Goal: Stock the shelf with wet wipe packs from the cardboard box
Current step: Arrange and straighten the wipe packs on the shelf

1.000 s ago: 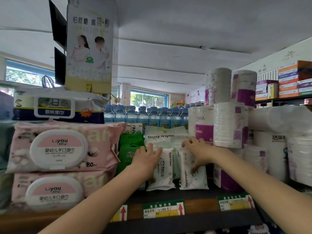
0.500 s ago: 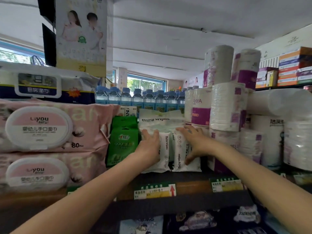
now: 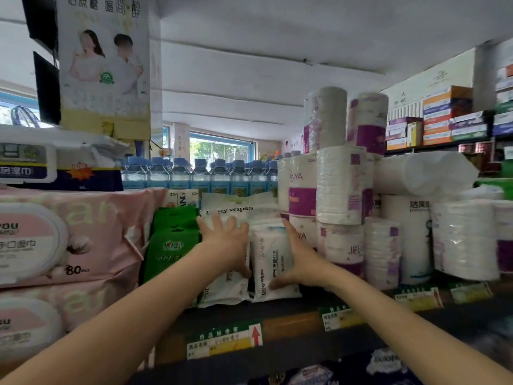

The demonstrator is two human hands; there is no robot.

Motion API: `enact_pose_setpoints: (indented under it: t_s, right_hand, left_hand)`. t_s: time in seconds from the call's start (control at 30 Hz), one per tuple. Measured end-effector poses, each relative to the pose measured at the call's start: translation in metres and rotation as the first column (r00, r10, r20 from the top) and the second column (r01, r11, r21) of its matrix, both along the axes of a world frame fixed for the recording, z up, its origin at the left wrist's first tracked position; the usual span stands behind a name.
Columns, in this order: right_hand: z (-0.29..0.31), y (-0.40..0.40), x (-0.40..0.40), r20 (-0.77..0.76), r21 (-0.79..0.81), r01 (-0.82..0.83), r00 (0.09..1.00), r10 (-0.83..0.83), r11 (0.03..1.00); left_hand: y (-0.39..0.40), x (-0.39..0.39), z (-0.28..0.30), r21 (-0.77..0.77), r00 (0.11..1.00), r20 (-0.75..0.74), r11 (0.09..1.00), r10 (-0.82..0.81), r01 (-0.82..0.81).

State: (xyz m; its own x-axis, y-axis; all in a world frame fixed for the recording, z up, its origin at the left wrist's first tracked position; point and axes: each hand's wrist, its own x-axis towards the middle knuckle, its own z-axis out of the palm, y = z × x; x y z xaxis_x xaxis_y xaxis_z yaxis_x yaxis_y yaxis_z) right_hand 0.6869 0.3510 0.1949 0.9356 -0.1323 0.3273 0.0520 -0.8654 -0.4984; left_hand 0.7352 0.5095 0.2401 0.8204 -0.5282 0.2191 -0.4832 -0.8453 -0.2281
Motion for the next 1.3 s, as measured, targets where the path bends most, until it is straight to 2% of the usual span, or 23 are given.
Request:
enact_pose_setpoints:
  t_s: [0.1,0.3,0.37,0.5,0.6,0.7,0.8,0.87,0.97,1.03,1.2,1.3]
  right_hand:
    - [0.001,0.000,0.004,-0.015,0.037,-0.016,1.000,0.016,0.999]
    - [0.010,-0.003,0.004,-0.038,-0.024,-0.003,0.999,0.003,1.000]
    - [0.013,-0.003,0.006,-0.049,-0.007,-0.023,0.999,0.022,1.000]
    - [0.029,-0.001,0.015,-0.035,0.140,-0.036,0.999,0.042,0.990]
    - [0.032,0.000,0.015,-0.093,0.153,-0.063,0.993,0.078,0.986]
    - [0.026,0.000,0.013,-0.156,0.012,-0.005,0.988,0.007,1.000]
    - [0.021,0.008,0.010,-0.177,-0.109,0.072,0.980,-0.091,0.991]
    - [0.023,0.020,0.005,-0.137,-0.221,0.108,0.980,-0.141,0.969]
    - [0.028,0.035,0.003,0.015,-0.572,0.133,0.988,-0.151,0.810]
    - [0.028,0.038,0.005,-0.002,-0.682,0.057,0.997,-0.079,0.729]
    - [0.025,0.031,0.005,-0.072,-0.637,0.003,0.995,-0.064,0.771]
    - [0.030,0.030,0.005,-0.099,-0.623,0.021,0.990,-0.105,0.782]
  left_hand:
    - [-0.011,0.007,0.002,-0.009,0.989,-0.069,0.991,-0.134,0.133]
    - [-0.017,0.016,0.000,-0.048,0.976,-0.054,0.977,-0.210,0.208]
    - [-0.017,0.018,-0.001,-0.051,0.973,-0.051,0.974,-0.225,0.222]
    - [-0.013,0.020,-0.002,-0.016,0.969,-0.056,0.971,-0.239,0.239]
    - [-0.007,0.024,0.002,-0.067,0.977,-0.103,0.982,-0.184,0.178]
    - [0.001,0.028,0.010,-0.085,0.969,-0.201,0.988,-0.143,0.128]
    - [0.015,0.031,0.020,-0.015,0.965,-0.250,0.997,-0.074,0.072]
    - [0.023,0.034,0.021,0.036,0.966,-0.258,0.999,-0.027,0.038]
    - [0.027,0.035,0.014,0.071,0.982,-0.187,0.996,-0.037,0.051]
    - [0.026,0.034,0.011,0.070,0.991,-0.116,0.994,-0.071,0.080]
    - [0.030,0.035,0.004,-0.057,0.988,-0.050,0.988,-0.144,0.141]
    - [0.031,0.032,-0.002,-0.052,0.985,0.038,0.984,-0.167,0.169]
